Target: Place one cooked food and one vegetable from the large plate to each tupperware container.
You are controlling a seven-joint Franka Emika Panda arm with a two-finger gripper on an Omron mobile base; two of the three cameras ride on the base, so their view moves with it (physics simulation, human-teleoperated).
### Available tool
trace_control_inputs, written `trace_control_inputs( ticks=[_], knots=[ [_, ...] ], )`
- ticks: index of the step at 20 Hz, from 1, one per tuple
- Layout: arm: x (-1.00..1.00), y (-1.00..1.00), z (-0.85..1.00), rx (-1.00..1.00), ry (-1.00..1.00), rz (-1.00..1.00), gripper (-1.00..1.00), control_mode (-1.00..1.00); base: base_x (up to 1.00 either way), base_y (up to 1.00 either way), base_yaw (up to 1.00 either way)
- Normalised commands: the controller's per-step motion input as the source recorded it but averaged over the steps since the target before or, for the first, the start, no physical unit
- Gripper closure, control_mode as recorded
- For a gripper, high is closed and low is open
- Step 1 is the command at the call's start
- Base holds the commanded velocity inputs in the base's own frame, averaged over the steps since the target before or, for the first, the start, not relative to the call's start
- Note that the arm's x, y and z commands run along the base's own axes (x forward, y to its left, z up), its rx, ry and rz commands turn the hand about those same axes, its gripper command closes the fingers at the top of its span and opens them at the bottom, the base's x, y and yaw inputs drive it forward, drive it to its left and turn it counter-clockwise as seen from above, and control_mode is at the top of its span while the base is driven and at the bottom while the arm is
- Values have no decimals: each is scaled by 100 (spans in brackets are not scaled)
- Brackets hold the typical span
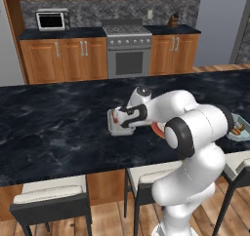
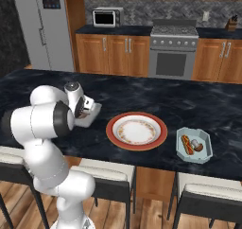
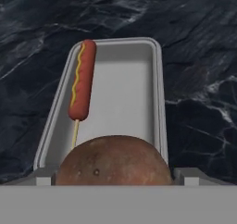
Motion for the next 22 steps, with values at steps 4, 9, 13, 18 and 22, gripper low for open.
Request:
trace_control_inputs(
  ticks=[4, 9, 13, 18, 22],
  knots=[
    [31, 0, -29, 0, 2, 0, 100, -100, 0, 0, 0],
    [27, 6, -24, 0, 1, 0, 100, -100, 0, 0, 0],
    [26, 1, -16, 0, 0, 0, 100, -100, 0, 0, 0],
    [21, 9, -30, -2, -2, 0, -100, -100, 0, 0, 0],
    [41, 10, -21, -1, 0, 0, -100, -100, 0, 0, 0]
  ],
)
